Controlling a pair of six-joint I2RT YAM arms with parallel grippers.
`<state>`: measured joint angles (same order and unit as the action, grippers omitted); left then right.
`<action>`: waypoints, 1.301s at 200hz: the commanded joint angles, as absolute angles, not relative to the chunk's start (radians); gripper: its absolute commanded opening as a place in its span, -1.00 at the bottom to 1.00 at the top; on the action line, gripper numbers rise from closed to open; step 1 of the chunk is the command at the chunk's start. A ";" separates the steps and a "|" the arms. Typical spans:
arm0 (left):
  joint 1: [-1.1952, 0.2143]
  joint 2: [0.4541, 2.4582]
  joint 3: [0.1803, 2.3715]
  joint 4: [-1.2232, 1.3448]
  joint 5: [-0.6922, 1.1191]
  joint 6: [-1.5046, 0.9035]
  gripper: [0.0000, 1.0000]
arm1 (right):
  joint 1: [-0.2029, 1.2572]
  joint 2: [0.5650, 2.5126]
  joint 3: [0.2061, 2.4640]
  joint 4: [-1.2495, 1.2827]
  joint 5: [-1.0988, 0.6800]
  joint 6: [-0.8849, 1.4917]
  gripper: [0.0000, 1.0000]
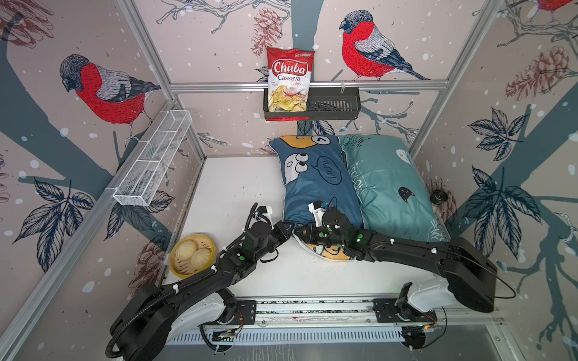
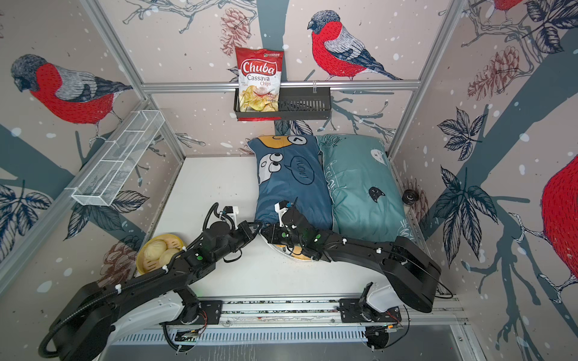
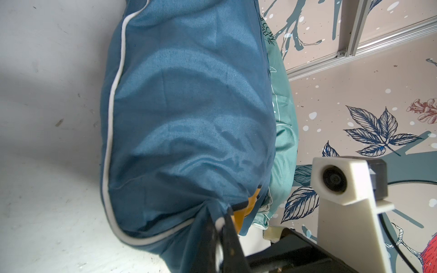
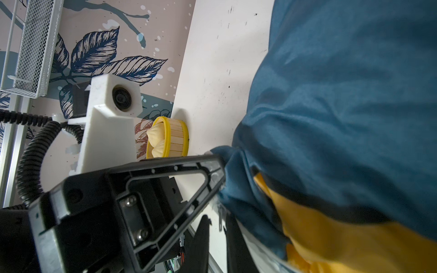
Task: Zip up pillowcases
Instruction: Zip the zipper on the pillowcase.
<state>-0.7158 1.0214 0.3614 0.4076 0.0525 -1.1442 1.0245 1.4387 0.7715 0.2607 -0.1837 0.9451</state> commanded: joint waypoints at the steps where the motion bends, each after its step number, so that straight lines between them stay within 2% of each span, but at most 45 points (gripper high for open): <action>1: -0.716 1.020 0.364 0.453 0.046 -1.131 -1.00 | 1.023 1.442 0.777 0.280 -0.173 0.944 -0.77; 72: -0.718 1.016 0.363 0.447 0.057 -1.092 -1.00 | 1.022 1.439 0.775 0.252 -0.176 0.949 -1.00; 182: -0.718 0.960 0.287 0.529 -0.056 -1.098 -1.00 | 1.063 1.431 0.773 0.162 -0.180 0.947 -1.00; 260: -0.718 0.901 0.273 0.464 -0.133 -1.077 -1.00 | 1.085 1.414 0.741 0.102 -0.151 0.945 -1.00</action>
